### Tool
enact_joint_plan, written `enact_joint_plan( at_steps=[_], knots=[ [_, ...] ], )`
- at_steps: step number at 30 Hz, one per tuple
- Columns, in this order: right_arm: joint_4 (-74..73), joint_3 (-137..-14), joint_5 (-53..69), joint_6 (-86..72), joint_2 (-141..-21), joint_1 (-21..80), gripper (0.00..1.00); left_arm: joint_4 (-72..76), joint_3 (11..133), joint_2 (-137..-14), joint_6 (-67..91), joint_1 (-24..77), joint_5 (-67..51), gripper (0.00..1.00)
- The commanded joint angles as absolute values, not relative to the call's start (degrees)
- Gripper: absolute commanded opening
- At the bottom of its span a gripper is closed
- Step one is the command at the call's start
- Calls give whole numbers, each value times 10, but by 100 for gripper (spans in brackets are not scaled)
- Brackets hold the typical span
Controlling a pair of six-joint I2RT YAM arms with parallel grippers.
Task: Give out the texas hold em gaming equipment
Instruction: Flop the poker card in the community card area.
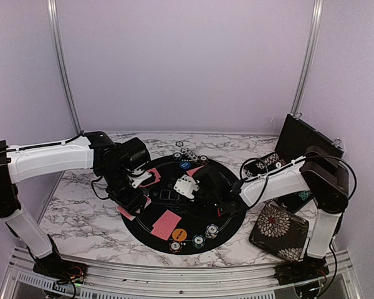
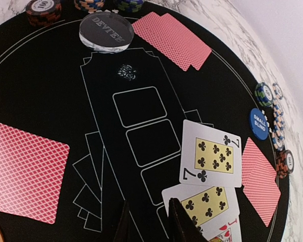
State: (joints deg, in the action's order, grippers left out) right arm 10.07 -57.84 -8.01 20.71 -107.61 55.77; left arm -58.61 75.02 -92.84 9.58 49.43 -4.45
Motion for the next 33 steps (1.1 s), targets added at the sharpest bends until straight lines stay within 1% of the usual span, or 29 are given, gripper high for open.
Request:
enact_joint_plan(
  at_steps=[1, 8, 9, 11, 14, 18, 21, 25, 33],
  knots=[
    [80, -577, -44, 131, -1033, 549, 29, -587, 756, -919, 87, 491, -42, 44],
    [37, -603, -6, -4, -988, 488, 47, -587, 757, -919, 86, 491, -41, 44],
    [26, -616, 11, -30, -991, 480, 47, -587, 758, -920, 86, 491, -41, 44],
    [6, -644, 29, -79, -1006, 468, 47, -587, 758, -920, 86, 491, -40, 44],
    [-51, -708, 55, -125, -1050, 459, 40, -587, 759, -920, 86, 492, -41, 44],
    [-84, -798, 105, -177, -1128, 437, 39, -587, 761, -923, 85, 491, -42, 44],
    [-118, -858, 120, -198, -1187, 419, 39, -587, 764, -923, 84, 491, -42, 44],
    [-97, -884, 175, -231, -1237, 390, 39, -587, 763, -921, 82, 491, -41, 44],
    [-92, -928, 213, -254, -1288, 374, 44, -587, 763, -920, 82, 491, -40, 44]
  ],
)
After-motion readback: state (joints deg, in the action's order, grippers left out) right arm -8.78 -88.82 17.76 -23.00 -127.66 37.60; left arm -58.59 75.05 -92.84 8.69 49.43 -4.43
